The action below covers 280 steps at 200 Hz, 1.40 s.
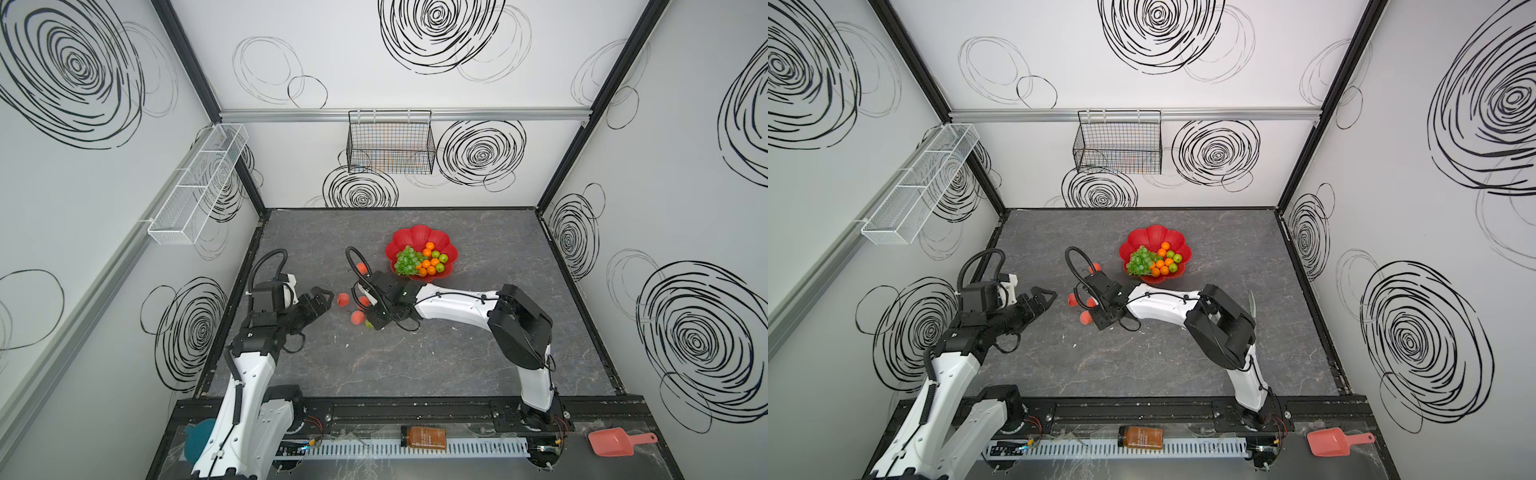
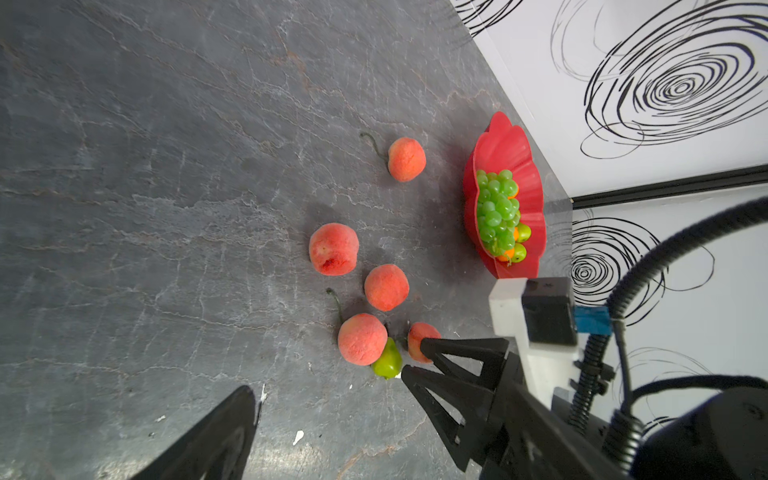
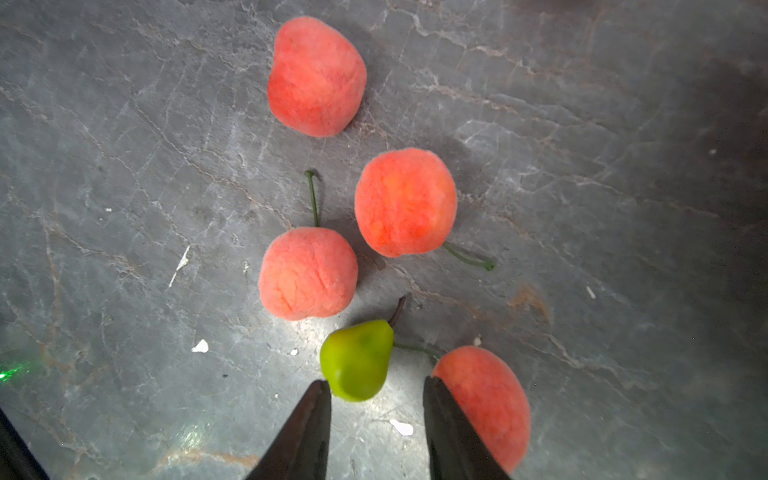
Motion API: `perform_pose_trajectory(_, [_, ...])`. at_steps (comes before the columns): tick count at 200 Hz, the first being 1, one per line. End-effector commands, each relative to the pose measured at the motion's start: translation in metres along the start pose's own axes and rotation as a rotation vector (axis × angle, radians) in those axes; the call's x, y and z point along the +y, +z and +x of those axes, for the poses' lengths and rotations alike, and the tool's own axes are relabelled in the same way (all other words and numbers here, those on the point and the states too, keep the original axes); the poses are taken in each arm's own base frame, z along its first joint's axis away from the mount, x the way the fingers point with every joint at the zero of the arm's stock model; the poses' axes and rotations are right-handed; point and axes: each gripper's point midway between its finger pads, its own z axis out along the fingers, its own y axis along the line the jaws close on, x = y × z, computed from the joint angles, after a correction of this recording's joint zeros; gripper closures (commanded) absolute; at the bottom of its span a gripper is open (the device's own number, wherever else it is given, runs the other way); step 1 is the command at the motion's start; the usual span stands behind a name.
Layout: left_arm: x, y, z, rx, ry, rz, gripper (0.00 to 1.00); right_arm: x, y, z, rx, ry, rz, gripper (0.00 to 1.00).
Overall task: Place and organize the fake fruits in the fruit bowl
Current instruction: 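Move the right gripper over a small green pear among the peaches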
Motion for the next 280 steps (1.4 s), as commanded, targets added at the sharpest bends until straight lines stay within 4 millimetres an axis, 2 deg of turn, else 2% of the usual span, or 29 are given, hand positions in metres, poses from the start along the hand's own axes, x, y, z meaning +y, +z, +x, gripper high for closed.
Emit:
perform_pose_trajectory(1, [-0.008, 0.001, -0.003, -0.005, 0.031, 0.047, 0.04, 0.01, 0.0, -0.012, -0.032, -0.01, -0.025, 0.59])
perform_pose_trajectory(69, [-0.009, 0.003, -0.001, 0.007, 0.033, 0.062, 0.04, 0.01, 0.016, -0.009, -0.003, -0.011, -0.013, 0.57])
perform_pose_trajectory(117, [-0.009, 0.006, 0.001, 0.018, 0.03, 0.071, 0.04, 0.014, 0.025, -0.001, 0.023, -0.019, -0.01, 0.55])
perform_pose_trajectory(158, [-0.009, 0.006, 0.001, 0.018, 0.029, 0.073, 0.04, 0.009, 0.032, 0.006, 0.044, -0.018, 0.012, 0.55])
perform_pose_trajectory(227, [-0.009, 0.007, 0.0, 0.021, 0.028, 0.072, 0.04, 0.004, 0.034, 0.012, 0.057, -0.017, 0.037, 0.55])
perform_pose_trajectory(280, [-0.01, 0.006, 0.001, 0.023, 0.03, 0.073, 0.04, 0.004, 0.027, 0.014, 0.051, -0.012, 0.034, 0.58])
